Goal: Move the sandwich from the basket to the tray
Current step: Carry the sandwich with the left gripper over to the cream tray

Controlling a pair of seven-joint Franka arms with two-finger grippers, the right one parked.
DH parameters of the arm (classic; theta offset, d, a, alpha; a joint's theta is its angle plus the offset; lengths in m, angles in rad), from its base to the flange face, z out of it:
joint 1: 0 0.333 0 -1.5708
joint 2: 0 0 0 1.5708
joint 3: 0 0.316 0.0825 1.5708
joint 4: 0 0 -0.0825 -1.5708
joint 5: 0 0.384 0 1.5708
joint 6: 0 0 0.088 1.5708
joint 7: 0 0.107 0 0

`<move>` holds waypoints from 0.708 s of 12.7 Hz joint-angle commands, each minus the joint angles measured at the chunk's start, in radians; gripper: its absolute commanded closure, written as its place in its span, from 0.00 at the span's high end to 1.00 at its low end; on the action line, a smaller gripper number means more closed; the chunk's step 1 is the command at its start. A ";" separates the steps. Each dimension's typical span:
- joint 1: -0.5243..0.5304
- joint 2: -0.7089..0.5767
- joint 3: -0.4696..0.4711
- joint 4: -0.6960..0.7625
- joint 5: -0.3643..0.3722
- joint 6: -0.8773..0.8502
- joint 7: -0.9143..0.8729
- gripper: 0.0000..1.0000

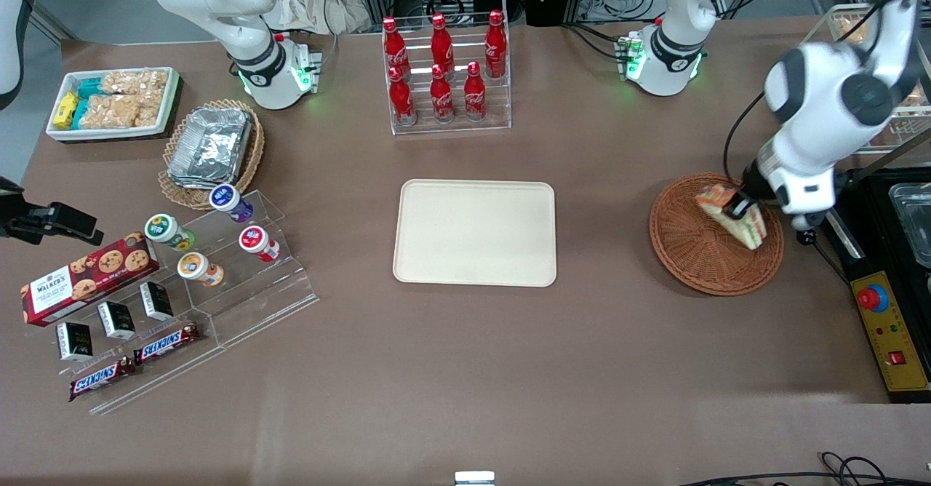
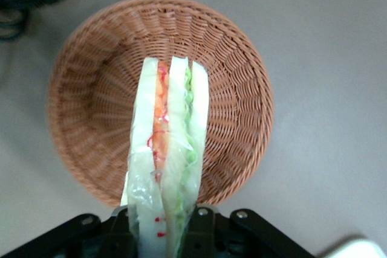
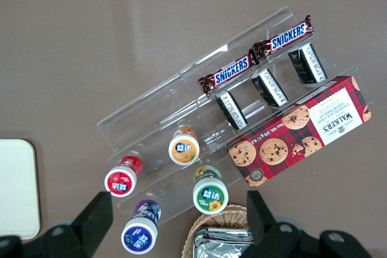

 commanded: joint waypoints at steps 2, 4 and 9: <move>0.000 0.038 -0.090 0.406 0.006 -0.478 0.109 0.00; 0.000 0.058 -0.197 0.517 0.000 -0.592 0.107 0.00; -0.001 0.142 -0.454 0.524 -0.018 -0.481 0.094 0.00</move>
